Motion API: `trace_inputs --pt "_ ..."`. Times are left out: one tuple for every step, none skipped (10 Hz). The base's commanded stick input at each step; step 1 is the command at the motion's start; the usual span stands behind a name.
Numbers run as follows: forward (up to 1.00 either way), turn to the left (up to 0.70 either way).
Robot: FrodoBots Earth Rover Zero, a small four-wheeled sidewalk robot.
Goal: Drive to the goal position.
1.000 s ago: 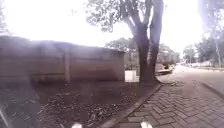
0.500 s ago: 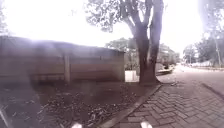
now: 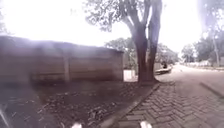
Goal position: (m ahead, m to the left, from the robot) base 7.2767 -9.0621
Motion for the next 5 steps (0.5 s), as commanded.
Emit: trace_inputs --pt "-0.50 0.00" --pt "-0.50 -0.31" --pt "-0.50 -0.33" --pt "-0.50 -0.34" --pt "-0.50 -0.35"
